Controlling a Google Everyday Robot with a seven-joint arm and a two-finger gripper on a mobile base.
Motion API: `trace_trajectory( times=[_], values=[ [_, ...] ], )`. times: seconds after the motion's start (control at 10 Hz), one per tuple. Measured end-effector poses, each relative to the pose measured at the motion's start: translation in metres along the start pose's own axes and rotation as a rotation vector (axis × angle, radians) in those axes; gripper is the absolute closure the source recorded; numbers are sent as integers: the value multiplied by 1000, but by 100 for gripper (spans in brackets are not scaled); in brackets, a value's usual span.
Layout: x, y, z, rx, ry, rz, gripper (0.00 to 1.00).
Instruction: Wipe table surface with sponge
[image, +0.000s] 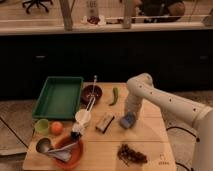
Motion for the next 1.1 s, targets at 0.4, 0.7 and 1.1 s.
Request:
trace_trajectory(
  times=[0.4,0.7,1.1],
  values=[
    [-34,45,-1,-14,-10,-5,99],
    [-8,86,-7,-2,13,76,99],
    [37,75,-11,19,46,110,99]
  ],
)
